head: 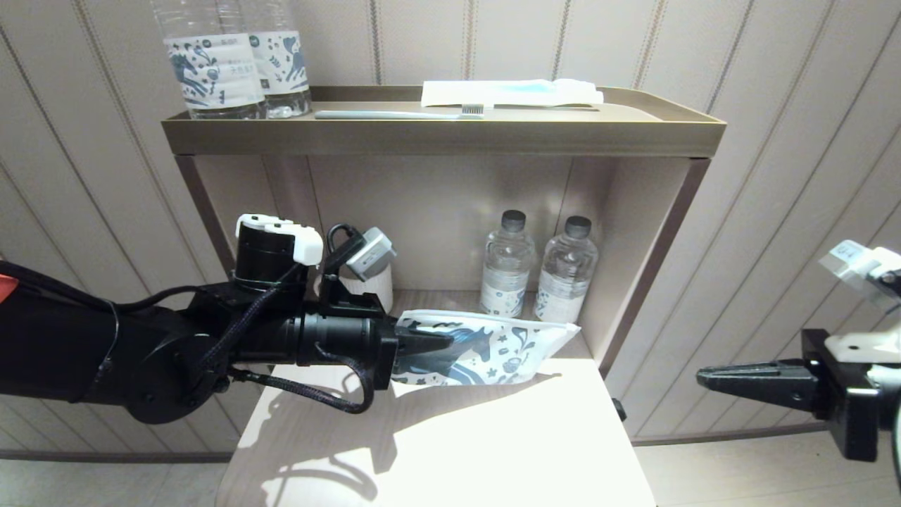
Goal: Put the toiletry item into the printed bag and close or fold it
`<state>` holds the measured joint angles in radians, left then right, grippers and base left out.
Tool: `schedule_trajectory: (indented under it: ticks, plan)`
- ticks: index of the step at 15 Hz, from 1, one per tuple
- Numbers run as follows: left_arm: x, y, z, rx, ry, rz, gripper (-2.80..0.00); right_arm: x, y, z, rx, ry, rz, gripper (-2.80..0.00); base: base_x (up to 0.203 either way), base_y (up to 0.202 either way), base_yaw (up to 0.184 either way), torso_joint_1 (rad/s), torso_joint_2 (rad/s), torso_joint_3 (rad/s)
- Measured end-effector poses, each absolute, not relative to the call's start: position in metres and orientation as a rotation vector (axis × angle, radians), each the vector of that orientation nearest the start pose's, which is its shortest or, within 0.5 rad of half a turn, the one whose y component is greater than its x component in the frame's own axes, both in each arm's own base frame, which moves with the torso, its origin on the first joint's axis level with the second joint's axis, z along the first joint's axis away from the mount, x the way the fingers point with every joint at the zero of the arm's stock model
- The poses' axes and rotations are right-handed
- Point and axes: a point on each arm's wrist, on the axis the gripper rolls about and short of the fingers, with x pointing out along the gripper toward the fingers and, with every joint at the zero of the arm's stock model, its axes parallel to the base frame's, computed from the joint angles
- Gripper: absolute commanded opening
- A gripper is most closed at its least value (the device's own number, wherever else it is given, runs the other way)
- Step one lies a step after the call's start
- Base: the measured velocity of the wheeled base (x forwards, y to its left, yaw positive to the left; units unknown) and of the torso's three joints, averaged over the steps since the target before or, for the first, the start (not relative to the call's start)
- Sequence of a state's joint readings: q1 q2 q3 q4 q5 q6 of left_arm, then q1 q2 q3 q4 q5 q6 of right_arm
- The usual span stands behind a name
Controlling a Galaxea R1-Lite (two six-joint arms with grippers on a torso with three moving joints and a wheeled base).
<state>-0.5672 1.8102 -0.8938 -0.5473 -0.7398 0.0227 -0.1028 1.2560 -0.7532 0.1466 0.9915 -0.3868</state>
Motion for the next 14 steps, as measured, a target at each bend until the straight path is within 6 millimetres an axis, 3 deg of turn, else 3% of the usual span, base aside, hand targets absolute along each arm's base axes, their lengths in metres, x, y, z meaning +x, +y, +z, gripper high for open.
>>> schedule_trajectory:
  ticks: [1,2,13,14]
  plan:
    - [0.2673,-0.1889,0.1639,-0.015,0.386,-1.295,-2.1,0.1702,0.0015,0.2111,-0.002,0.394,0.948,-2.8,0.0,0.0,0.0,0.0,0.0,0.0]
    - [0.2649,-0.1892,0.1648,-0.017,0.397,-1.296,0.0,0.1684,0.0017,0.2096,0.003,0.398,0.95,-2.8,0.0,0.0,0.0,0.0,0.0,0.0]
    - [0.2605,-0.1887,0.1699,-0.016,0.388,-1.301,0.0,0.1655,0.0019,0.2096,0.001,0.393,0.95,-2.8,0.0,0.0,0.0,0.0,0.0,0.0]
    - [0.2605,-0.1887,0.1699,-0.015,0.388,-1.301,-2.8,0.1655,0.0019,0.2096,0.001,0.393,0.95,-2.8,0.0,0.0,0.0,0.0,0.0,0.0]
